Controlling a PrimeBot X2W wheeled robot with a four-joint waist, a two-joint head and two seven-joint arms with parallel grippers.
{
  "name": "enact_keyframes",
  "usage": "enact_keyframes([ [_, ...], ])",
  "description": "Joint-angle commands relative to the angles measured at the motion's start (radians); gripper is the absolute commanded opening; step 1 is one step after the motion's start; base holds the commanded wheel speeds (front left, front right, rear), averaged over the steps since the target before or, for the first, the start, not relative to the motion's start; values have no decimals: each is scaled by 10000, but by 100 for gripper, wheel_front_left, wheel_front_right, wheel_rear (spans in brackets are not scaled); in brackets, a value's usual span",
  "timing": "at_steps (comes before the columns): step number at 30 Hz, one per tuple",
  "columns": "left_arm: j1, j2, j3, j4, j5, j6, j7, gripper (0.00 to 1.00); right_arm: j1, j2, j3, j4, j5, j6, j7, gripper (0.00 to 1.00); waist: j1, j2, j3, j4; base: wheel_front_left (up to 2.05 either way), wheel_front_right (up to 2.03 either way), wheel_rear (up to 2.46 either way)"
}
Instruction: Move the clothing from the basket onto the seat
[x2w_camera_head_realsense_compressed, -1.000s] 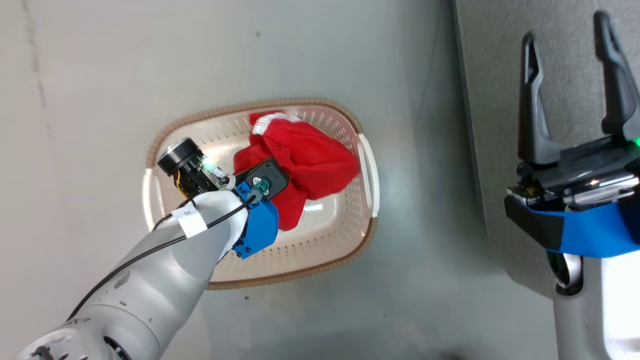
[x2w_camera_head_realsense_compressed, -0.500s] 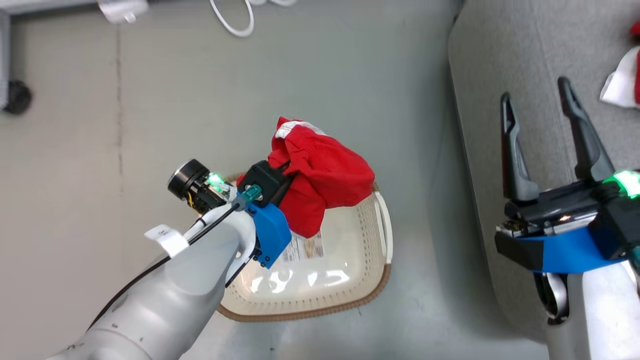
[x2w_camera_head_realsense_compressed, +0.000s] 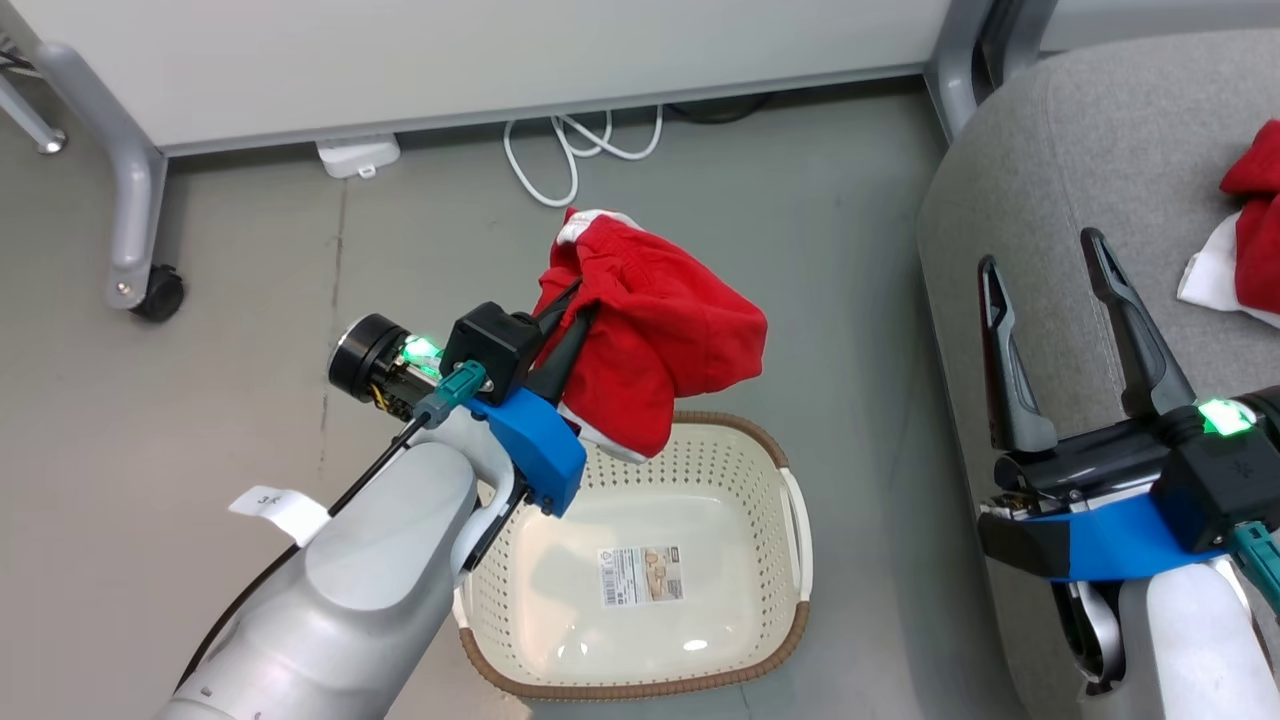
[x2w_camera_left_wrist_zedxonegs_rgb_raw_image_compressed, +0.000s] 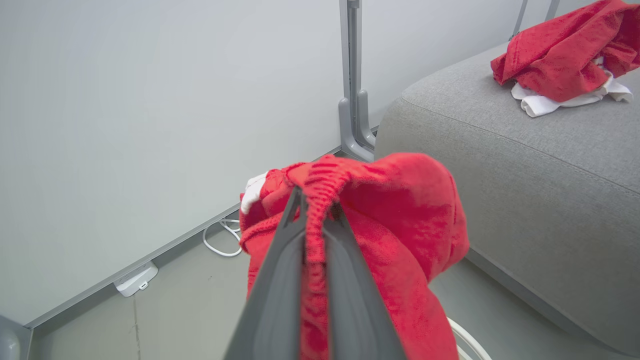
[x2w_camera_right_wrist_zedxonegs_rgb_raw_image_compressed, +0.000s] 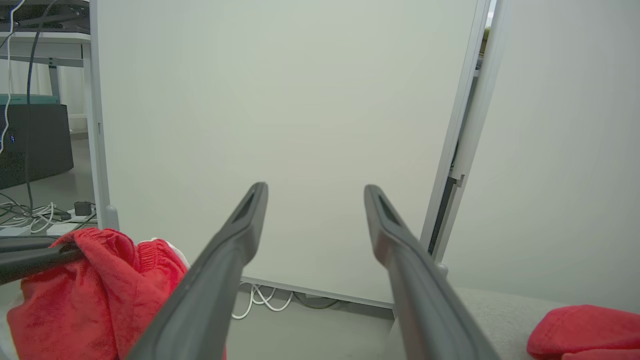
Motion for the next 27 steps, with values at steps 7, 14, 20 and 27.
enact_keyframes([
  [7,435,62,961,-1246,517,60,-49,0,452,0,-48,118,197,1,-34,100,2,-1,-661,278,0,0,0],
  [14,629,59,1467,-2201,811,64,-49,0,671,-2,-28,200,355,1,-34,100,2,-1,-998,383,0,0,0],
  [20,682,-7,1530,-2640,892,108,-49,0,780,-2,-44,217,461,1,-34,100,2,-1,-1121,433,0,0,0],
  [27,642,14,1459,-2881,853,87,-50,0,673,-2,-60,100,488,3,-34,100,2,-1,-1080,465,0,0,0],
])
